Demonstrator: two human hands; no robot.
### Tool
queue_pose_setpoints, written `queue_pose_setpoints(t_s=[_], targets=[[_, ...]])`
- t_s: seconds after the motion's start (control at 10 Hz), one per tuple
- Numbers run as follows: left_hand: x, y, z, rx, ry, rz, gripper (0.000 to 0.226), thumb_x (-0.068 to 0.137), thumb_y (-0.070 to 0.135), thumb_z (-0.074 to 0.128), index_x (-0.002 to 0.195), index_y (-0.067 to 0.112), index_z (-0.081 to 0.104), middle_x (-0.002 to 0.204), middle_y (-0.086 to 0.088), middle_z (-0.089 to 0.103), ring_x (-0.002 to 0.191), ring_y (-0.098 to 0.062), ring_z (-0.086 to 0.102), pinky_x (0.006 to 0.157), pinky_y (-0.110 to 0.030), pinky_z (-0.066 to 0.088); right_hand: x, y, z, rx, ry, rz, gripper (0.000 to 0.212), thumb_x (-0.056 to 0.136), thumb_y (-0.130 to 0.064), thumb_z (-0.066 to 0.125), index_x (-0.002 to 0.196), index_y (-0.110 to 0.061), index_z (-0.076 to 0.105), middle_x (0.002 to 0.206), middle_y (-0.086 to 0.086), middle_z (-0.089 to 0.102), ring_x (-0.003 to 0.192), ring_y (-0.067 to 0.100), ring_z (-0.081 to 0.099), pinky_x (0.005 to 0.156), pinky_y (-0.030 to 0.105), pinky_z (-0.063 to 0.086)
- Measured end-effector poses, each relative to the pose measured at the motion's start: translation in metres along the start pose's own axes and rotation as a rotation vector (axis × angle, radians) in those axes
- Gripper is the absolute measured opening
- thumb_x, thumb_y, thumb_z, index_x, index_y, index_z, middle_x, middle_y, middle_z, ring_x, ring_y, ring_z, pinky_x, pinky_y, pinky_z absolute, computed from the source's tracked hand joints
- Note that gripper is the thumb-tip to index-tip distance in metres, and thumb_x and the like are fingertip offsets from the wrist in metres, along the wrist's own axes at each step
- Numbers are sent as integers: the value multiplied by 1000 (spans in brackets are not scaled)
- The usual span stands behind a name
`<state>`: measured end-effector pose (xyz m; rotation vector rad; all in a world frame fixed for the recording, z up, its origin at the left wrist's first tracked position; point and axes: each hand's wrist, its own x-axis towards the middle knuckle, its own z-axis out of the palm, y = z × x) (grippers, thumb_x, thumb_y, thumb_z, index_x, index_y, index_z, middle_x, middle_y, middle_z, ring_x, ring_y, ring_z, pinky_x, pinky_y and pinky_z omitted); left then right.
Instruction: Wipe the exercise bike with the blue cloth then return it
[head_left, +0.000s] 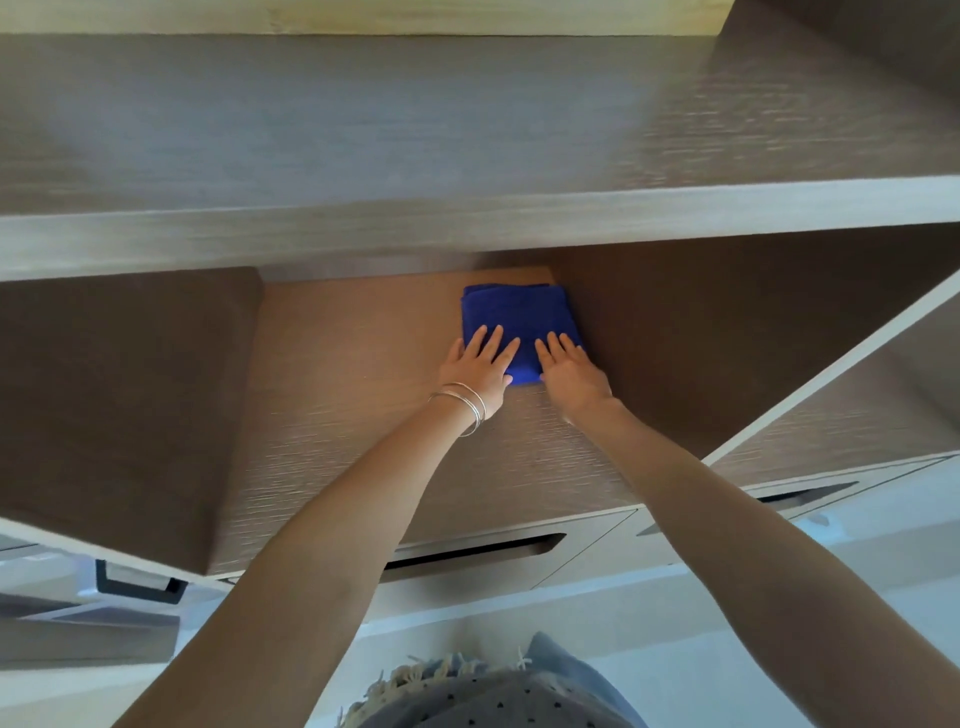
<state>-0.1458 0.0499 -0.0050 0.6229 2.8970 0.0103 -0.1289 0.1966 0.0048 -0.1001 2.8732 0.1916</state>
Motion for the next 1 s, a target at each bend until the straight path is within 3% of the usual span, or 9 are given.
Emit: queue_pose_setpoints(t_s=[0.2,0.4,0.5,0.6,0.7,1.0], targets=[[25,-2,-5,32,-24,-32,54,102,36,24,149,25,0,160,-1,-2,147,-24,-3,120,-45,6,25,-6,-15,50,-24,87,66,96,-3,40,148,-9,-1,159,9,-2,146,25,-1,120,37,12],[39,-8,-10,86,-15,-40,53,102,37,23,149,27,1,160,-1,1,147,-25,0,119,-47,7,43,0,-16,45,2,47,78,90,3,49,148,-7,-2,159,10,-2,146,27,1,120,38,13],[46,-9,-11,116,-7,-53,53,102,36,22,149,27,0,160,-1,1,147,-25,1,118,-47,9,52,7,-18,57,-6,13,66,96,-1,39,148,-7,-2,159,10,-3,146,27,0,119,39,14],[43,-10,-14,142,9,-59,53,102,38,22,149,29,-1,160,-1,3,147,-26,3,117,-50,8,49,11,-23,76,-29,-13,58,102,-19,33,148,-7,0,159,12,-1,146,27,1,118,39,15],[26,-11,-15,112,27,-69,54,101,40,24,149,30,3,160,-3,6,146,-29,4,117,-52,8,28,14,-20,118,-12,-15,57,102,-26,32,148,-8,4,158,14,0,146,27,3,118,37,13],[-47,-10,-31,28,162,-70,57,95,38,42,147,29,20,157,-6,16,144,-34,11,116,-53,10,-47,4,-17,-2,157,-140,59,97,-26,40,148,-14,14,157,10,13,146,22,9,118,40,9]])
